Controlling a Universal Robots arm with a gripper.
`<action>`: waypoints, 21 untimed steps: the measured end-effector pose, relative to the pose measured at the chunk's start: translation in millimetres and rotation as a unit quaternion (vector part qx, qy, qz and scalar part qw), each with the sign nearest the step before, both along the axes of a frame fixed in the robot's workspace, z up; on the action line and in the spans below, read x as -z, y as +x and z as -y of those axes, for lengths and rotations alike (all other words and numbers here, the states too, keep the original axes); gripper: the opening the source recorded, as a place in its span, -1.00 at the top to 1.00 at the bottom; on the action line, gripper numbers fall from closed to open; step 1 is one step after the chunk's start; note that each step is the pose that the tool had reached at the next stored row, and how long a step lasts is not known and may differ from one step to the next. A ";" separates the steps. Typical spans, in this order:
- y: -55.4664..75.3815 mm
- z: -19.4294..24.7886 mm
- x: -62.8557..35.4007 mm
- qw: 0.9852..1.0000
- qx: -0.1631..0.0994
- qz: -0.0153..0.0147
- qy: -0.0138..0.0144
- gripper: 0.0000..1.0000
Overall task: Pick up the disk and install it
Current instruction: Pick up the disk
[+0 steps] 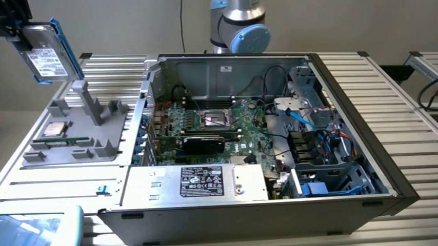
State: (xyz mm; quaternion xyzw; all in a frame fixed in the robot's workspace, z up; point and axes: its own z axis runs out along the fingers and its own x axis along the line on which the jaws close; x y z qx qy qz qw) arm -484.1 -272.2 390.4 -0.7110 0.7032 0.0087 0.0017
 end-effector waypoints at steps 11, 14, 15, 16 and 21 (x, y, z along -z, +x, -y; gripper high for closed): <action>27.9 -0.1 -33.4 1.000 0.000 0.001 0.000 0.25; 37.7 -0.1 -40.2 1.000 0.000 0.001 0.000 0.25; 41.0 -0.1 -42.3 1.000 0.000 0.001 0.000 0.25; 44.2 -0.1 -44.4 1.000 0.000 0.001 0.000 0.25; 58.7 -0.1 -55.4 1.000 0.000 0.002 0.000 0.25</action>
